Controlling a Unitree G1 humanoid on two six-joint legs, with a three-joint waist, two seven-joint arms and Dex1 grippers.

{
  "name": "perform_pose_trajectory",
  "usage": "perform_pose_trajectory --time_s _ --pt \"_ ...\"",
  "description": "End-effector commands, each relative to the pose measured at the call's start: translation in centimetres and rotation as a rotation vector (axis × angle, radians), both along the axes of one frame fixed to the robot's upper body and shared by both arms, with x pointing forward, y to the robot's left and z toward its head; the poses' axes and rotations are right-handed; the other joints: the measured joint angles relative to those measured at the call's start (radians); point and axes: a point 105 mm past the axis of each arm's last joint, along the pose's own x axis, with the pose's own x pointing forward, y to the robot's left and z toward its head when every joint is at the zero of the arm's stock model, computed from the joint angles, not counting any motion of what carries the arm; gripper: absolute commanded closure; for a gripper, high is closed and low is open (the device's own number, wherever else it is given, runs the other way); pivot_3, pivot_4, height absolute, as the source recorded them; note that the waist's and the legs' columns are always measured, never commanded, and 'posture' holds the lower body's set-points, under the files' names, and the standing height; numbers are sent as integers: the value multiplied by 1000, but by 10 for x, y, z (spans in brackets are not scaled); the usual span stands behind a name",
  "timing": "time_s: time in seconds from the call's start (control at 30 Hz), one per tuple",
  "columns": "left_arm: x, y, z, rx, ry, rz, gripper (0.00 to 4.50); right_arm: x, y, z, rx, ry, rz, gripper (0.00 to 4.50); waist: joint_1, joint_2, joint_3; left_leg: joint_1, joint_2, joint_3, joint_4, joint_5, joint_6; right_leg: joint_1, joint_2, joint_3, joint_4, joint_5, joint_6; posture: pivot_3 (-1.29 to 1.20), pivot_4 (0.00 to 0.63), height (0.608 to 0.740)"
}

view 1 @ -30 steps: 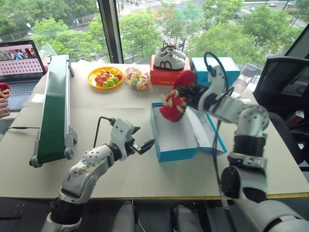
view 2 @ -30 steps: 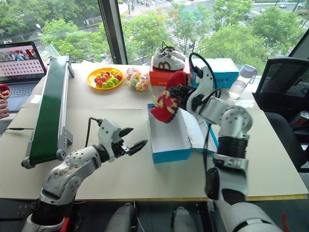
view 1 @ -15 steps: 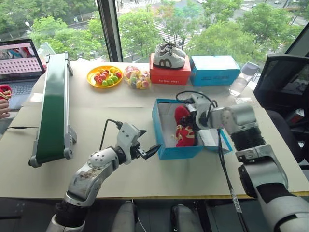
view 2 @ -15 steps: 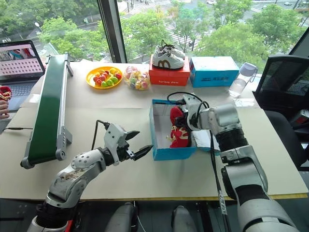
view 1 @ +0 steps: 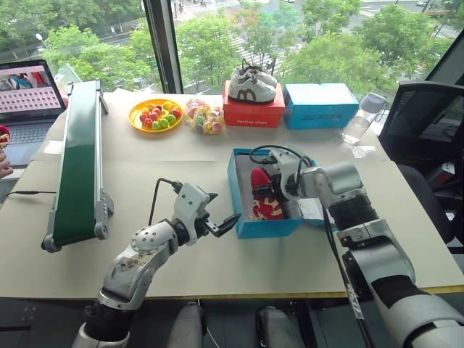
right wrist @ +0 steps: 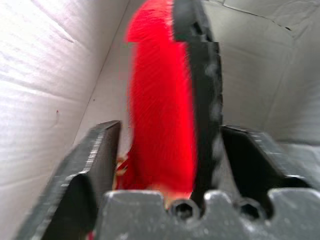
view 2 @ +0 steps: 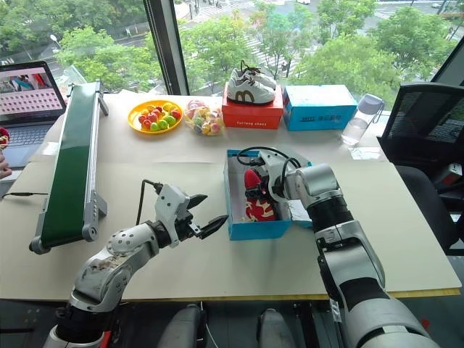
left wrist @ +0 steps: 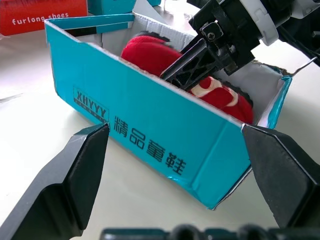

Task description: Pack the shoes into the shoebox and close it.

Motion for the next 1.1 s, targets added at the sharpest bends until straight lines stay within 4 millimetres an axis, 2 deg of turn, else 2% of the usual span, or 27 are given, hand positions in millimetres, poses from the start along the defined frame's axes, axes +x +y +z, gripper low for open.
perform_pose_trajectory --time_s 0.03,0.2,0.27,0.33,0.4,0.47,0.5,0.53,0.6,0.67,0.7,0.73,0.83,0.93,1.1 --pt "5 12 12 -5 -68 47 0 5 11 44 33 -139 14 627 0 0 0 0 0 0 0 0 0 0 0 0 0 0 0 0 150 738" --pt "15 36 19 -4 -103 140 0 9 20 82 -4 -352 35 627 0 0 0 0 0 0 0 0 0 0 0 0 0 0 0 0 150 738" --pt "24 52 26 -37 -140 229 0 9 25 99 2 -456 52 627 0 0 0 0 0 0 0 0 0 0 0 0 0 0 0 0 150 738" --pt "32 71 31 -31 -192 325 0 2 38 120 74 -556 123 627 0 0 0 0 0 0 0 0 0 0 0 0 0 0 0 0 150 738" --pt "42 103 37 -22 -252 518 0 -18 55 140 187 -653 259 627 0 0 0 0 0 0 0 0 0 0 0 0 0 0 0 0 150 738" --pt "46 122 41 -37 -282 636 0 -33 63 149 263 -696 356 627 1 0 0 0 0 0 0 0 0 0 0 0 0 0 0 0 150 738" --pt "47 142 47 -56 -305 753 0 -55 68 153 343 -723 464 627 0 0 0 0 0 0 0 0 0 0 0 0 0 0 0 0 150 738" --pt "46 161 50 -73 -310 858 0 -73 70 151 399 -719 547 627 2 -1 -1 0 0 0 0 0 0 0 0 0 0 0 1 0 150 738" --pt "42 187 54 -98 -306 1003 0 -97 70 144 455 -702 651 627 6 -2 -1 -1 0 -2 0 0 0 2 0 -2 -1 0 1 0 150 738" --pt "38 209 49 -110 -265 1092 0 -102 68 125 435 -678 659 627 7 -2 -1 -1 0 -1 1 0 0 2 0 -2 0 1 1 0 150 738" --pt "36 218 45 -89 -250 1121 0 -105 67 114 422 -664 671 114 8 -3 -1 0 0 -1 2 0 0 2 0 -2 0 1 1 0 150 738" --pt "35 225 39 -85 -217 1141 0 -108 67 100 397 -645 690 22 7 -3 -1 1 0 -1 3 0 0 3 0 -2 1 1 1 0 150 738" --pt "31 235 32 -70 -172 1148 0 -115 69 69 348 -621 730 22 6 -3 -2 4 0 -1 2 0 -1 4 0 -2 0 2 0 0 150 738" --pt "30 238 27 -38 -132 1145 0 -118 72 52 314 -634 743 22 4 -3 -2 3 1 -1 2 1 -3 2 0 -2 1 3 -1 0 150 738" --pt "29 243 21 14 -91 1160 0 -111 73 49 267 -703 709 22 3 -3 -2 4 1 -1 1 2 -4 2 0 -1 1 3 -1 0 150 738"
